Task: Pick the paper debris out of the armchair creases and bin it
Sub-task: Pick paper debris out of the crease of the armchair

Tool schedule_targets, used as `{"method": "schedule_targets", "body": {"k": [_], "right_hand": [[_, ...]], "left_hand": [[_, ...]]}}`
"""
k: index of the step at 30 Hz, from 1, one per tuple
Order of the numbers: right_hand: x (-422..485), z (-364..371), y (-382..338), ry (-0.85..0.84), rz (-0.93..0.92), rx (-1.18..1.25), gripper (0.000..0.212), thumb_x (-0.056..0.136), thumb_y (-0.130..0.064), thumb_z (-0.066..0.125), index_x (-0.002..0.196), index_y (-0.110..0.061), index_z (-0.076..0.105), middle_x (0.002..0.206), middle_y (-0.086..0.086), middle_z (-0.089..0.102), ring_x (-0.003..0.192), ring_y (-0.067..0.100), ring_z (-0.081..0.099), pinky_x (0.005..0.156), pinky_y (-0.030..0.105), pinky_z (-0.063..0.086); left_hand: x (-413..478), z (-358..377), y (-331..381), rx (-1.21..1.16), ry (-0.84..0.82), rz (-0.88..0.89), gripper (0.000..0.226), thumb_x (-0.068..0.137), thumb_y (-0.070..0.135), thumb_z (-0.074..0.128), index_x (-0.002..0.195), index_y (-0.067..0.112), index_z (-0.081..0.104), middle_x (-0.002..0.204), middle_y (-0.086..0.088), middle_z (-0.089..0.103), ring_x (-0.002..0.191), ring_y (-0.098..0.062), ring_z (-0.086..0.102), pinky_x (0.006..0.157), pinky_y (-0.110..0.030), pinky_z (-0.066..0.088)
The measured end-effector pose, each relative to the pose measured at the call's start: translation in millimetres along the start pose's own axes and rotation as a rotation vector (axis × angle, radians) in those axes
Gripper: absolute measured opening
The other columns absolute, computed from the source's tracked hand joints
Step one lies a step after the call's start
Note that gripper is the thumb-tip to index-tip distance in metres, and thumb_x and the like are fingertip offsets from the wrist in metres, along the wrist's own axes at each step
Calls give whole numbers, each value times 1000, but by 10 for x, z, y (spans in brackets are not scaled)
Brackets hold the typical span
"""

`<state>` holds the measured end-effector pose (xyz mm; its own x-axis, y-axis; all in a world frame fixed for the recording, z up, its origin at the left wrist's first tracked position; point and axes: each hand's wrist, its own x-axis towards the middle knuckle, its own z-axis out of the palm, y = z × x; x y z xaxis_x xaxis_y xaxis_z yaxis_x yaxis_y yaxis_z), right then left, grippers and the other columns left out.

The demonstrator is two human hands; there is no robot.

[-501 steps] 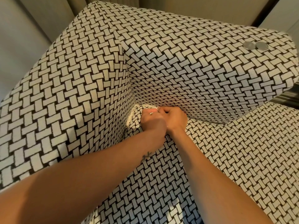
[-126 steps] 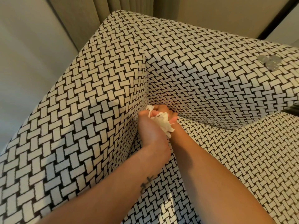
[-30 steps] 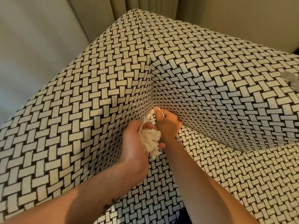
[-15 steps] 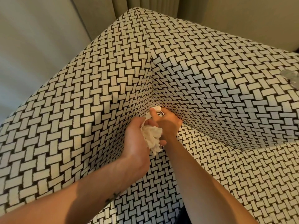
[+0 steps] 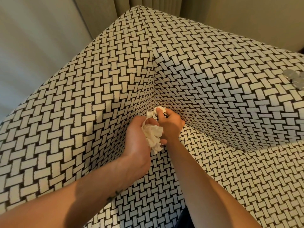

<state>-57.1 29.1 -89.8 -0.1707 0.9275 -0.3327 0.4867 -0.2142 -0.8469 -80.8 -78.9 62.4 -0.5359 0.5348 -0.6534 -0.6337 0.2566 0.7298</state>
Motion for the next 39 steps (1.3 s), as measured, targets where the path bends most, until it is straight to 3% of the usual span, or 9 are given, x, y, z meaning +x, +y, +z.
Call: {"method": "schedule_targets", "body": {"k": [8,14,18,20,23,29,33,35,39], "right_hand": [[-45,-47,-4,-15,-18,130,32,97,-48,59,110,-23,75,89,4,69,115,22,35,63,21,28],[-38,-21,-6,35,-42,121,37,95,-55,58,106,-25,75,91,4,71,111,26,45,64,22,31],[-67,3,-5,44,-74,148,56,80,-73,52,100,-25,75,83,3,71,104,39,59,73,40,53],[-106,-55,-50,30,-93,174,50,82,-69,54,98,-27,76,81,-3,71,99,37,62,77,46,56],[-140,-173,-95,-16,-120,261,20,94,-43,65,88,-29,76,78,1,72,81,20,64,73,39,54],[-317,-371,-208,-44,-136,309,18,98,-34,64,93,-23,77,65,-11,65,59,5,53,57,25,45],[-506,-562,-326,-82,-114,358,15,98,-39,63,95,-31,74,80,-6,73,80,20,70,69,41,61],[-644,-680,-406,-132,-160,356,13,99,-36,62,101,-31,74,86,-5,75,80,12,69,70,32,59],[-921,-802,-377,-329,-293,270,19,102,-36,58,113,-33,73,108,-12,71,104,8,67,87,31,58]], "left_hand": [[-5,-2,0,3,40,24,39,102,28,38,75,9,58,57,-2,65,43,-16,58,65,-33,43],[-6,-41,-37,24,66,-4,35,101,28,39,81,8,60,65,-5,63,55,-24,55,44,-27,46],[20,-52,-66,38,80,-27,38,101,33,42,81,11,64,61,-2,66,49,-21,57,54,-27,45],[26,-42,-74,26,91,-43,37,102,34,43,83,13,67,59,0,68,47,-19,59,54,-27,47],[50,-32,-87,37,75,-43,36,103,34,42,88,15,69,58,2,70,43,-15,60,59,-29,47],[110,-59,-119,58,39,-11,34,102,33,42,103,16,71,72,-1,73,49,-16,64,70,-35,46],[149,-43,-139,50,7,-15,35,102,36,42,114,19,70,87,-10,76,56,-19,69,76,-39,51],[164,-36,-167,44,-11,-28,37,102,37,40,117,19,69,97,-13,74,59,-19,68,67,-31,55],[169,-34,-194,43,-66,-3,45,105,36,34,99,11,71,80,-6,74,75,-20,67,62,-27,48]]}}
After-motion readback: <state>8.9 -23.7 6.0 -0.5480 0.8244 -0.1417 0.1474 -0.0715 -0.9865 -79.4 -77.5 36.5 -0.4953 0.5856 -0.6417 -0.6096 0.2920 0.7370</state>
